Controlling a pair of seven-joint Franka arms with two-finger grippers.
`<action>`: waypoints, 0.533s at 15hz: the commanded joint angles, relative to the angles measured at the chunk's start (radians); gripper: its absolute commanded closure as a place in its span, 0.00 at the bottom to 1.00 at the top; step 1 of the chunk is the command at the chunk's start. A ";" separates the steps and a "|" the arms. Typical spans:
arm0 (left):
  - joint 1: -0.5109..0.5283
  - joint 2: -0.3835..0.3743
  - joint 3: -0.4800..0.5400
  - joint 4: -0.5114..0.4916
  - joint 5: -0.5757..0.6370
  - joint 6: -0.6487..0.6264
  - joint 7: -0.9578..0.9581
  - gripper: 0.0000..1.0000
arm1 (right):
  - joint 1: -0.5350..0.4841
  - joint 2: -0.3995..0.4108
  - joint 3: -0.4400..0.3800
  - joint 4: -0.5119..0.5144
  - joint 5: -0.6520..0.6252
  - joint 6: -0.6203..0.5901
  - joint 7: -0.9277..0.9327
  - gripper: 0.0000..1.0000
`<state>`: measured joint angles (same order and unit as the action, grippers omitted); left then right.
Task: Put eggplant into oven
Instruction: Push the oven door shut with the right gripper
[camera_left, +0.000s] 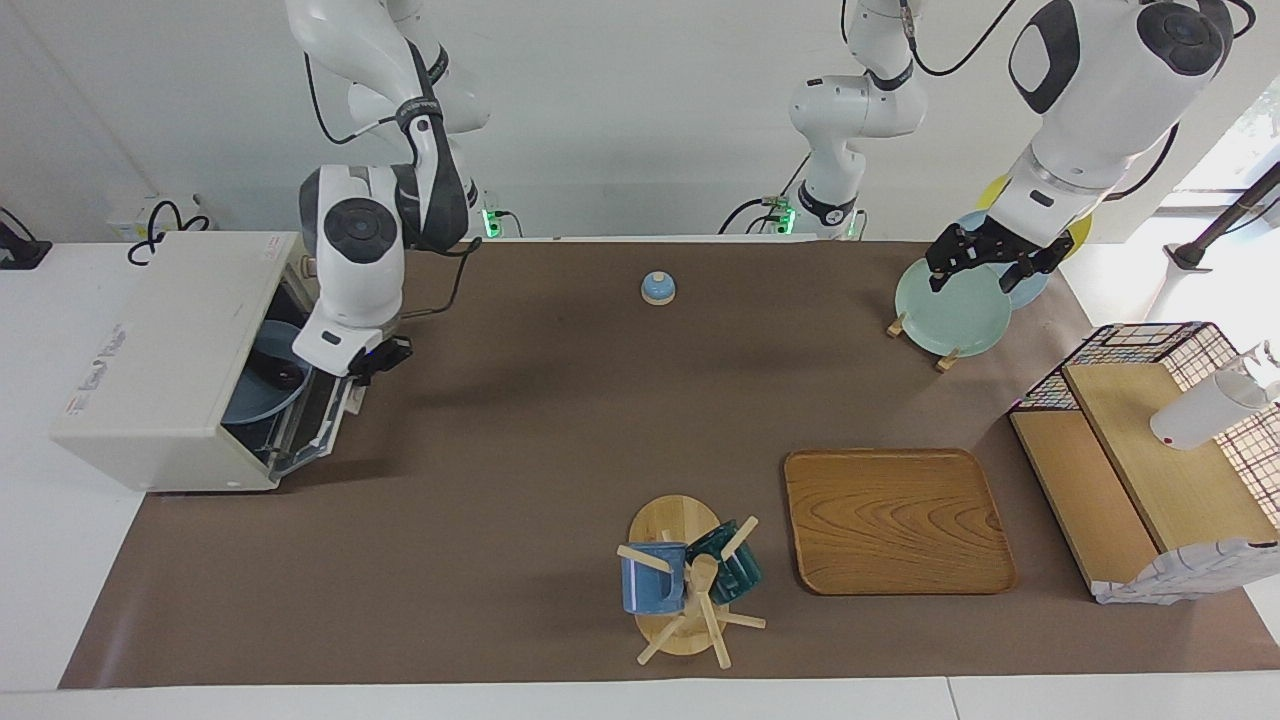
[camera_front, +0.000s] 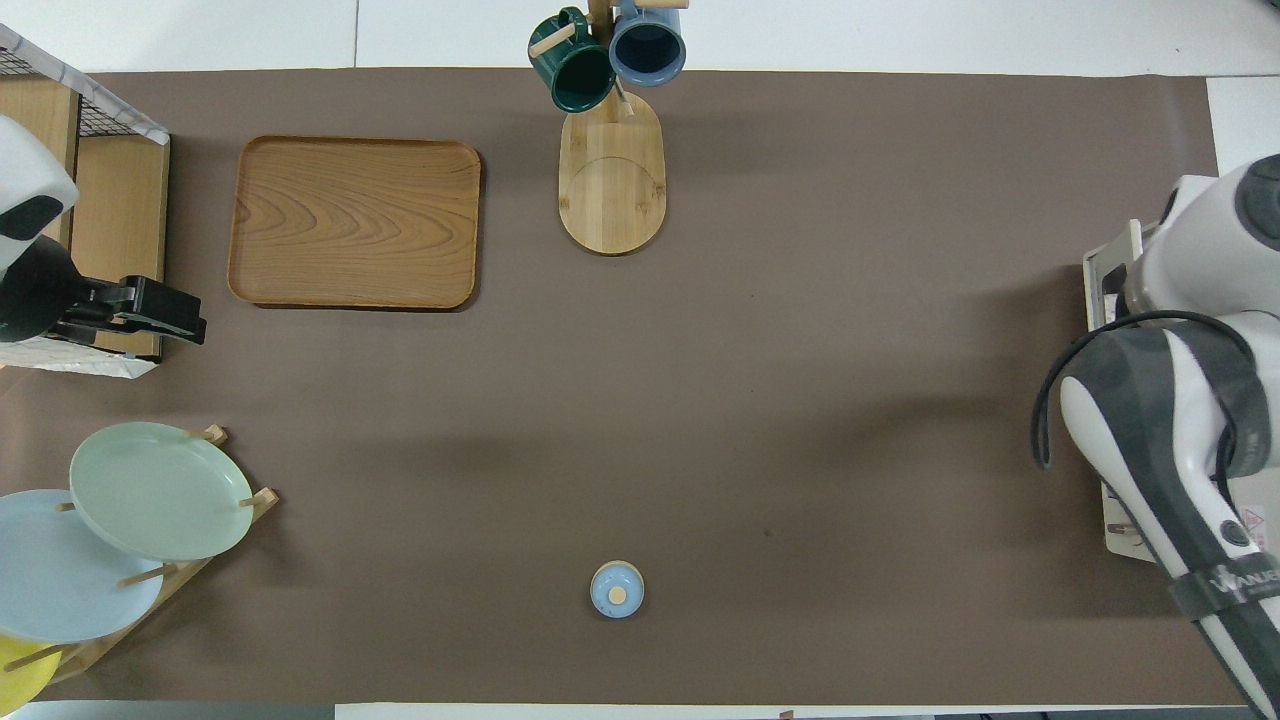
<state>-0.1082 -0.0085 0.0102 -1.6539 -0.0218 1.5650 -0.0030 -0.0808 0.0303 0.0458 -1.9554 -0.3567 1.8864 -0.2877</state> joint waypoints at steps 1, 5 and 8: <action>0.002 -0.013 0.001 -0.007 0.019 0.009 0.008 0.00 | -0.037 -0.009 -0.001 -0.011 -0.004 -0.023 -0.059 1.00; 0.002 -0.013 0.002 -0.007 0.019 0.009 0.006 0.00 | -0.045 -0.078 -0.003 -0.010 0.071 -0.096 -0.079 1.00; 0.002 -0.011 0.001 -0.007 0.019 0.009 0.008 0.00 | -0.046 -0.171 -0.001 0.006 0.169 -0.156 -0.080 0.97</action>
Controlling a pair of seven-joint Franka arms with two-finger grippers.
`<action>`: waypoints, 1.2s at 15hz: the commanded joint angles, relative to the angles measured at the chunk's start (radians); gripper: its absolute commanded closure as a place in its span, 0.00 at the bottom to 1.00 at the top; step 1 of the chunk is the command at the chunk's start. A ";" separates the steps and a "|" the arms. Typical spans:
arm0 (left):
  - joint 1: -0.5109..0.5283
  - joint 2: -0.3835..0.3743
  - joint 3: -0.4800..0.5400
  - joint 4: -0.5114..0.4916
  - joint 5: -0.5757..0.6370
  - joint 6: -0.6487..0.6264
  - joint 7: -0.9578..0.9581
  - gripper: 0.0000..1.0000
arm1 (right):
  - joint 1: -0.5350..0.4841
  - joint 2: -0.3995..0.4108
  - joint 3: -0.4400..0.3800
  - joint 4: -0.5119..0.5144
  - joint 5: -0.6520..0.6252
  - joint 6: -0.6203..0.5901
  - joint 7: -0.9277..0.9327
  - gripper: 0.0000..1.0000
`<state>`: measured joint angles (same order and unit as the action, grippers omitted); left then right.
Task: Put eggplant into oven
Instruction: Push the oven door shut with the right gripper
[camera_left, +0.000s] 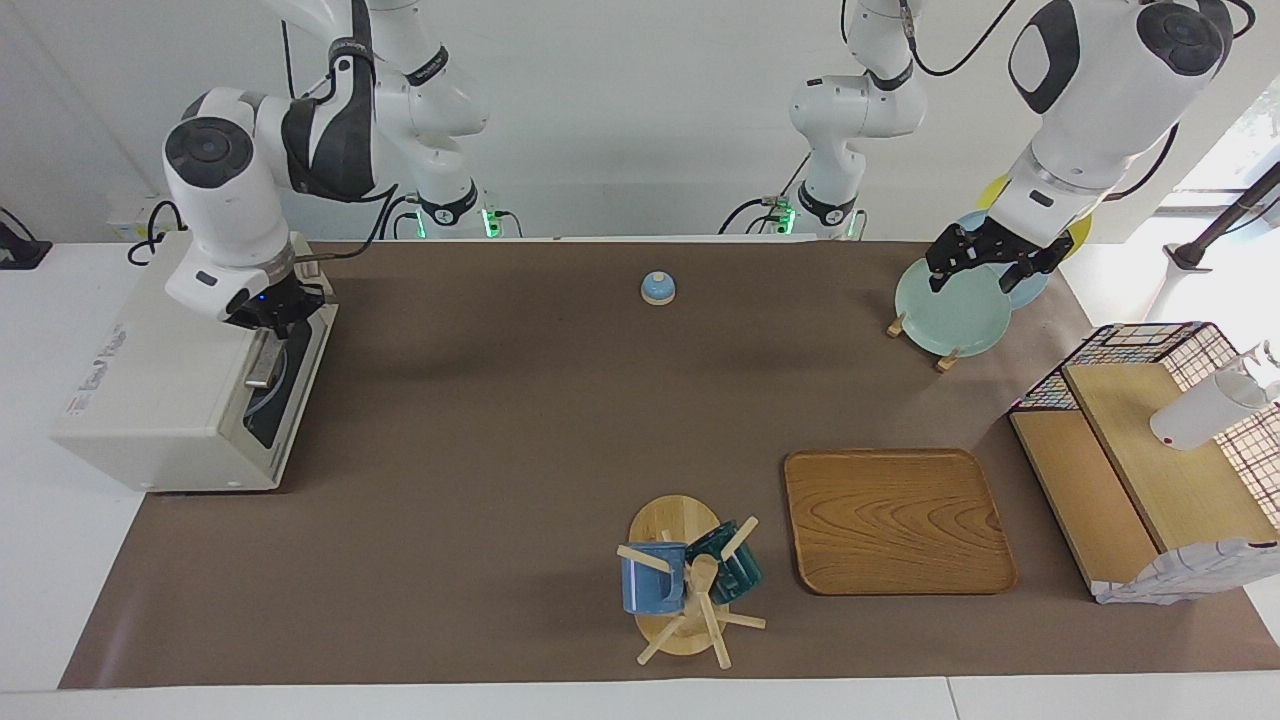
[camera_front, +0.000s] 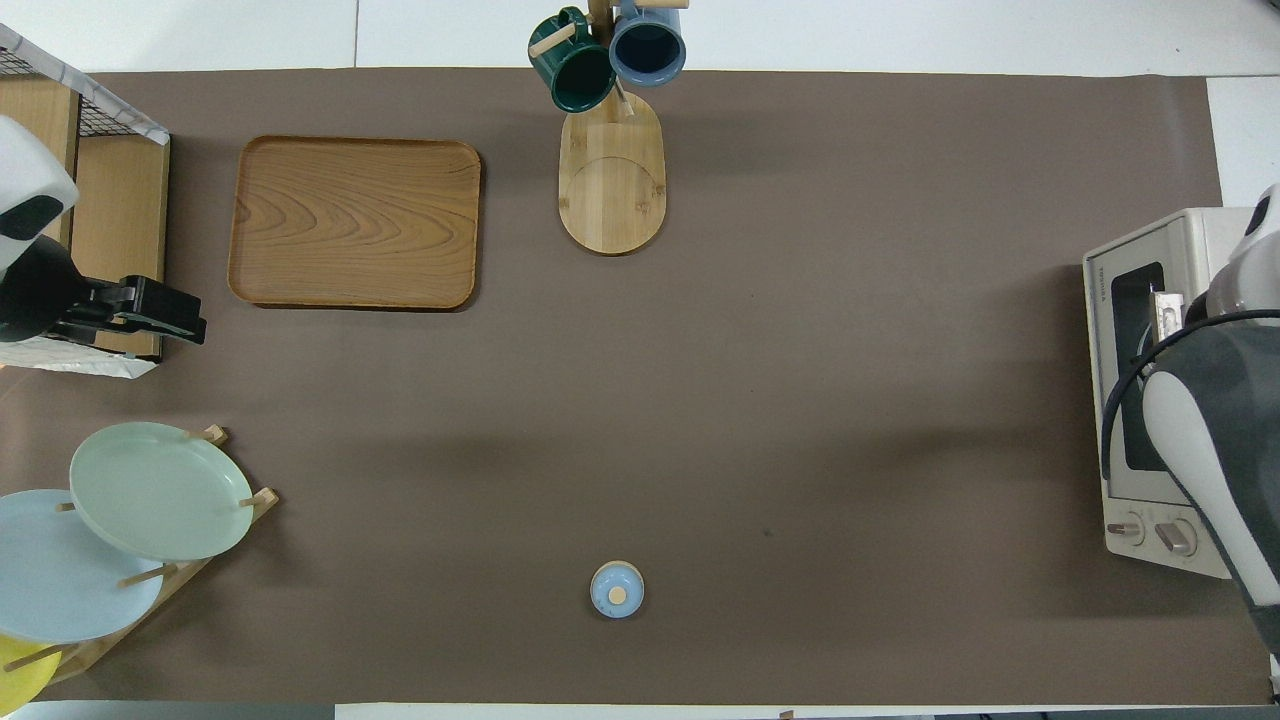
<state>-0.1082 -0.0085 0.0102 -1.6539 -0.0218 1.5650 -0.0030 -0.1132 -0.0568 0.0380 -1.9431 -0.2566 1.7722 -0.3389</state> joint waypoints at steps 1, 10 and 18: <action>0.002 -0.013 0.001 -0.007 0.019 0.009 0.008 0.00 | -0.014 -0.084 0.006 0.024 0.126 -0.068 -0.022 0.97; 0.002 -0.013 0.002 -0.007 0.019 0.009 0.008 0.00 | 0.016 -0.061 0.023 0.144 0.215 -0.214 0.135 0.00; 0.002 -0.013 0.002 -0.007 0.019 0.009 0.006 0.00 | 0.115 0.015 -0.035 0.271 0.198 -0.260 0.173 0.00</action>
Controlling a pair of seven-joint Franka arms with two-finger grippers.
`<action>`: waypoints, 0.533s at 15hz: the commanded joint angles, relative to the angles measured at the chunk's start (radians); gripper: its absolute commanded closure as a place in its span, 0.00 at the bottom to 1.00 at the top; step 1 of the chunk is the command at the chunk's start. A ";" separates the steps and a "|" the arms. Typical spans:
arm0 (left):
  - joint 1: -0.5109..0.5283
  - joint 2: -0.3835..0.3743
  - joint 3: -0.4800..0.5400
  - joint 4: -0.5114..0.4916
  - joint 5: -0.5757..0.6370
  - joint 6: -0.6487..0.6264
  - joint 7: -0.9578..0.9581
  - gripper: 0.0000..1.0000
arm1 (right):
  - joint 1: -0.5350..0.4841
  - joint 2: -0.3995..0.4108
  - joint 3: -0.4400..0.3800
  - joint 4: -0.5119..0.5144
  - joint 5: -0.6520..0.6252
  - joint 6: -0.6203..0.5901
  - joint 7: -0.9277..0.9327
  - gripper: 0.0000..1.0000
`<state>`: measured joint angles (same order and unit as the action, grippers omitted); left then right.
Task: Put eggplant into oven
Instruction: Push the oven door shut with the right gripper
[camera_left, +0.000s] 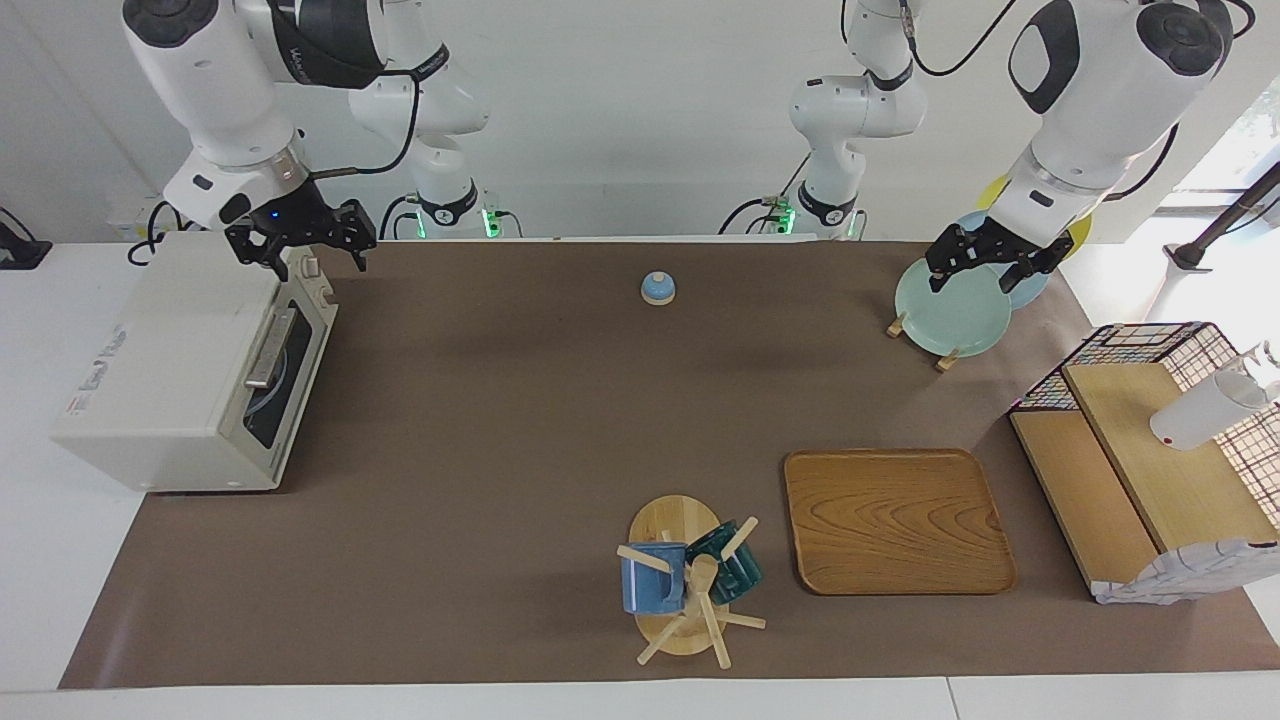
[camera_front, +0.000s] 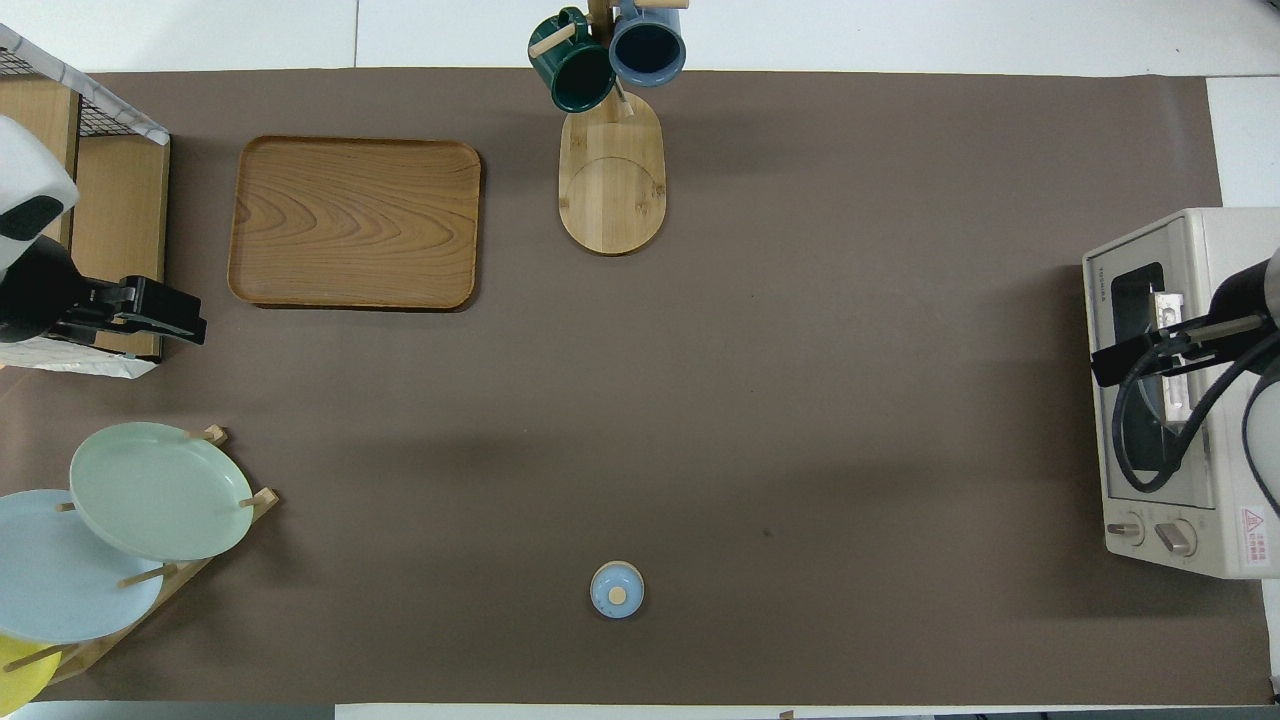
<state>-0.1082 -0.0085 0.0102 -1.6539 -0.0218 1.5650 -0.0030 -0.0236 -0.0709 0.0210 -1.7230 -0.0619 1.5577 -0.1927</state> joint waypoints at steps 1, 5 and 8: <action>0.002 -0.013 0.001 -0.007 0.019 0.009 0.006 0.00 | 0.025 0.042 -0.015 0.052 0.001 -0.050 0.038 0.00; 0.002 -0.011 0.000 -0.007 0.019 0.009 0.008 0.00 | 0.027 0.068 -0.021 0.079 0.001 -0.082 0.050 0.00; 0.002 -0.013 0.002 -0.007 0.019 0.009 0.008 0.00 | 0.030 0.068 -0.019 0.079 -0.001 -0.088 0.050 0.00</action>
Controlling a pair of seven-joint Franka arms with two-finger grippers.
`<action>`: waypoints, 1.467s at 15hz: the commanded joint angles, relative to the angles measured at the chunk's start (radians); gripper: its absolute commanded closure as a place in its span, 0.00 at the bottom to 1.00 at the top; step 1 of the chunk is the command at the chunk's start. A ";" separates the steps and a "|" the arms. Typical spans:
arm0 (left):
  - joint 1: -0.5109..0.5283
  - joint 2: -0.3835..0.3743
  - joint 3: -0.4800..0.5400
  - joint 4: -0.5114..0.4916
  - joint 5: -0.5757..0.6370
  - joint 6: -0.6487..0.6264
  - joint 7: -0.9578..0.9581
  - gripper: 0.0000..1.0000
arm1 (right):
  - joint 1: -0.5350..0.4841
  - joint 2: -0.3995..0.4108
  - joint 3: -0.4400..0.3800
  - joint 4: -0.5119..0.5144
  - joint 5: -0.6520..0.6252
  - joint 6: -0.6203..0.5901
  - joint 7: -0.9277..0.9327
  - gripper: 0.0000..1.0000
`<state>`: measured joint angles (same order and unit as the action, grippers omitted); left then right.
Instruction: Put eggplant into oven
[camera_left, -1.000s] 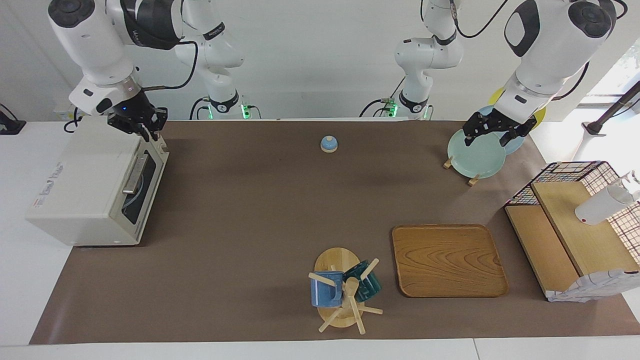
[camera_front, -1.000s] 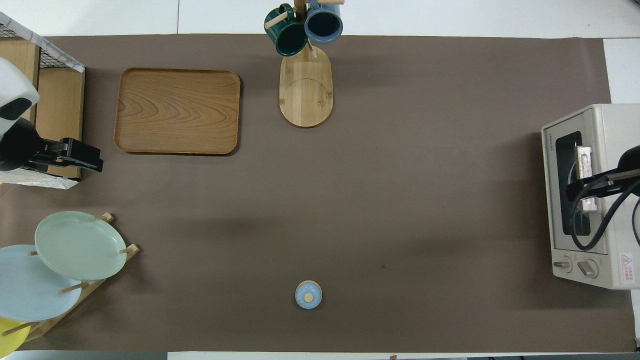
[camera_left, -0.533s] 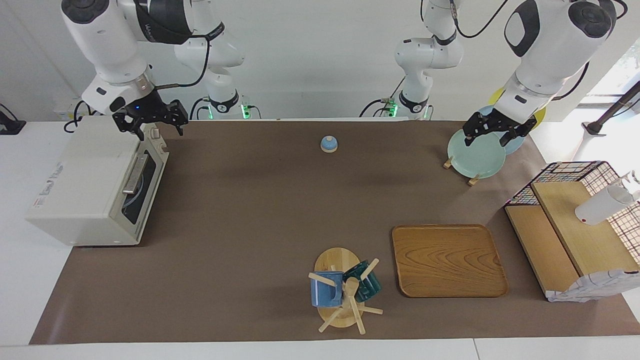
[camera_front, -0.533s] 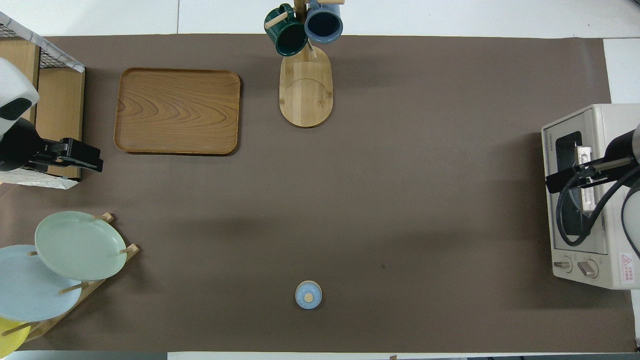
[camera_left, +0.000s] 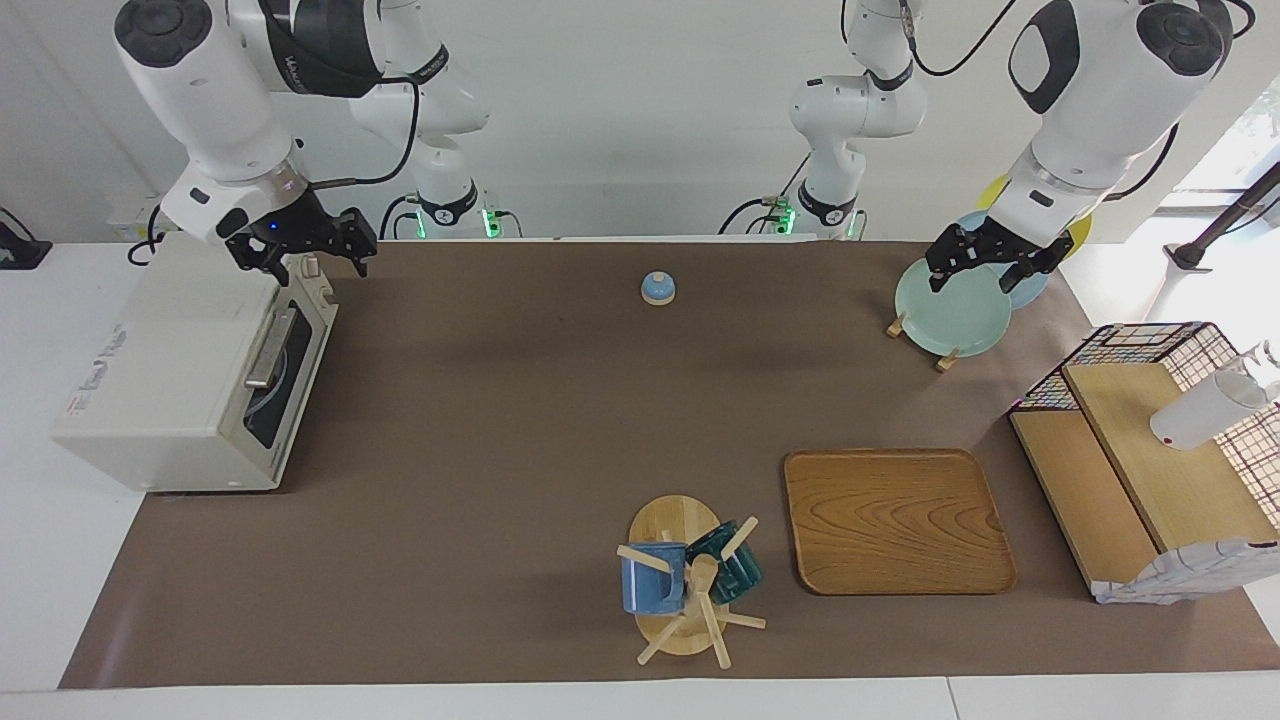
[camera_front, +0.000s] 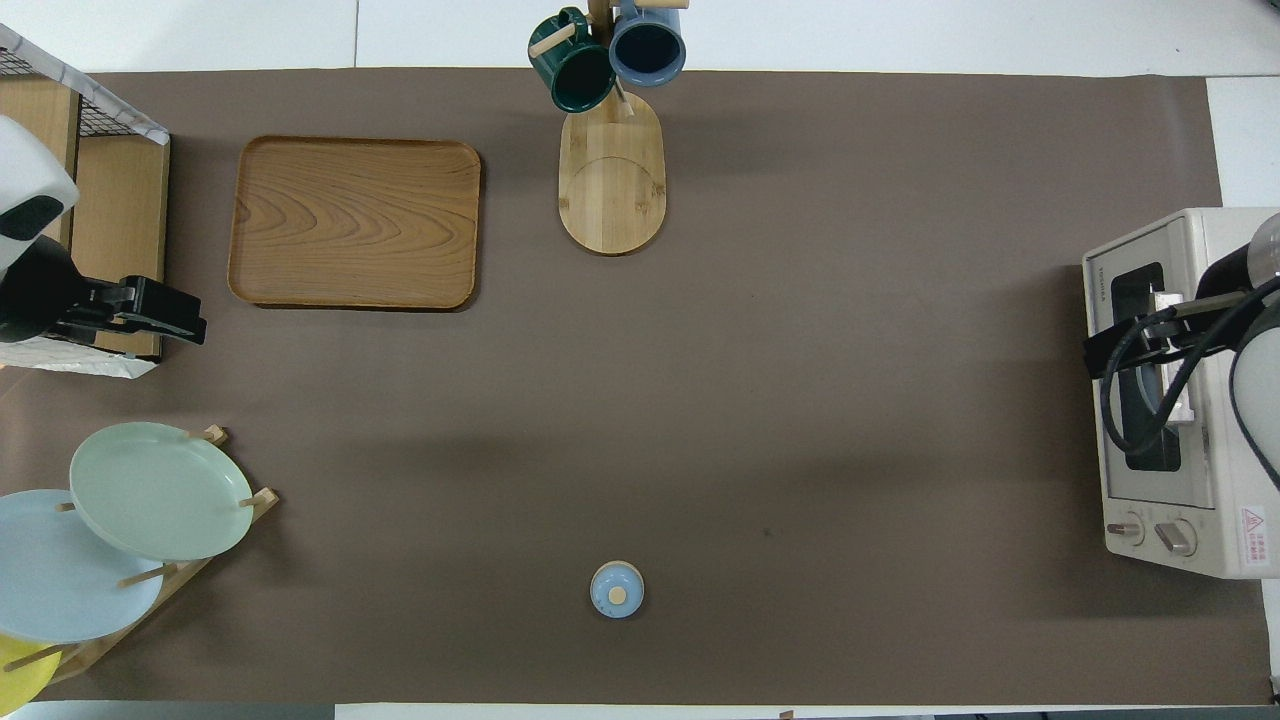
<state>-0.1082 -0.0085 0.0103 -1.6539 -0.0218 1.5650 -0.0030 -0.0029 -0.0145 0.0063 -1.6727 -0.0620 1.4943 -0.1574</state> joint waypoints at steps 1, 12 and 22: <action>0.002 -0.013 0.000 -0.007 0.019 0.009 0.008 0.00 | 0.011 0.010 -0.005 0.030 -0.001 -0.020 0.015 0.00; 0.002 -0.013 0.002 -0.007 0.019 0.009 0.006 0.00 | 0.004 0.004 -0.019 0.056 0.010 -0.023 0.016 0.00; 0.002 -0.013 0.002 -0.007 0.019 0.009 0.008 0.00 | -0.016 -0.010 -0.020 0.057 0.017 -0.019 0.015 0.00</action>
<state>-0.1082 -0.0085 0.0103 -1.6539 -0.0218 1.5650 -0.0030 -0.0089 -0.0192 -0.0159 -1.6237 -0.0620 1.4912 -0.1551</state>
